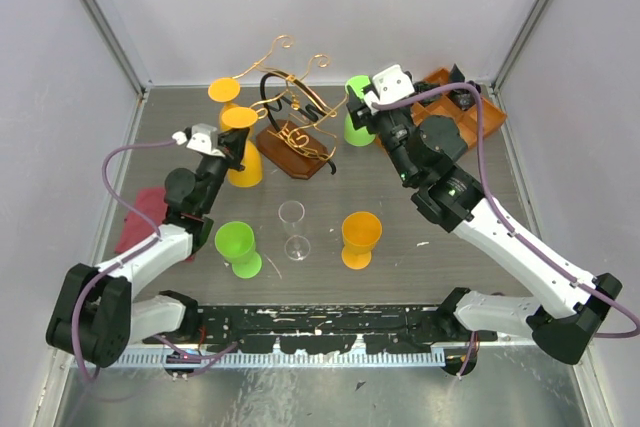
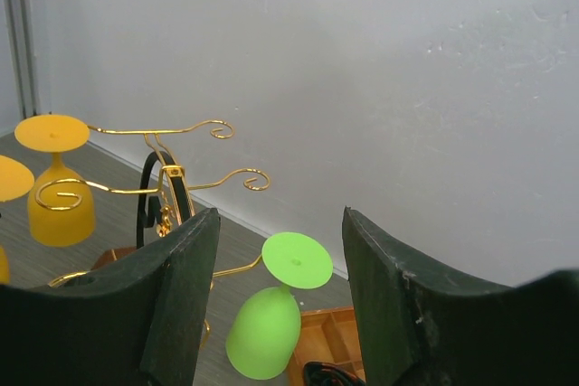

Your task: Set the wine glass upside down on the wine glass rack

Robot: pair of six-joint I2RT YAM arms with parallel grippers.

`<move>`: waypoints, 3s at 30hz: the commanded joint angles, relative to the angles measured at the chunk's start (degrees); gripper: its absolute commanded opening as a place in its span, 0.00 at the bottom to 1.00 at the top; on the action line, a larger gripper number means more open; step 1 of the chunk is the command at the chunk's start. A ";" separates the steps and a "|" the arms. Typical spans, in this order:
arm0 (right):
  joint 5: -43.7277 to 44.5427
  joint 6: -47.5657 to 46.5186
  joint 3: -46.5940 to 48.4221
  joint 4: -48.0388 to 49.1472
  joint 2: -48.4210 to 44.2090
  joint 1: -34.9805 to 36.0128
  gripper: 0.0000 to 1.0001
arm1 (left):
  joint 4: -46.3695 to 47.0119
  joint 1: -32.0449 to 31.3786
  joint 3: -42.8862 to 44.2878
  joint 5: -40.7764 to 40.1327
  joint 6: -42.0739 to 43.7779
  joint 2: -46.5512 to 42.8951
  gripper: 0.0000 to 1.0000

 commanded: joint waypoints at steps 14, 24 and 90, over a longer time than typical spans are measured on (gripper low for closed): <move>0.42 -1.70 0.25 -0.44 -2.08 0.14 0.63 | 14.56 -2.35 2.16 0.09 3.63 10.44 0.00; 1.61 -2.66 0.20 -1.21 -2.12 0.14 0.63 | 26.61 -3.59 4.82 -2.95 0.66 21.06 0.00; 2.88 -2.53 -1.00 -3.28 -0.35 0.16 0.65 | 27.59 -6.10 8.17 -4.38 5.51 26.62 0.50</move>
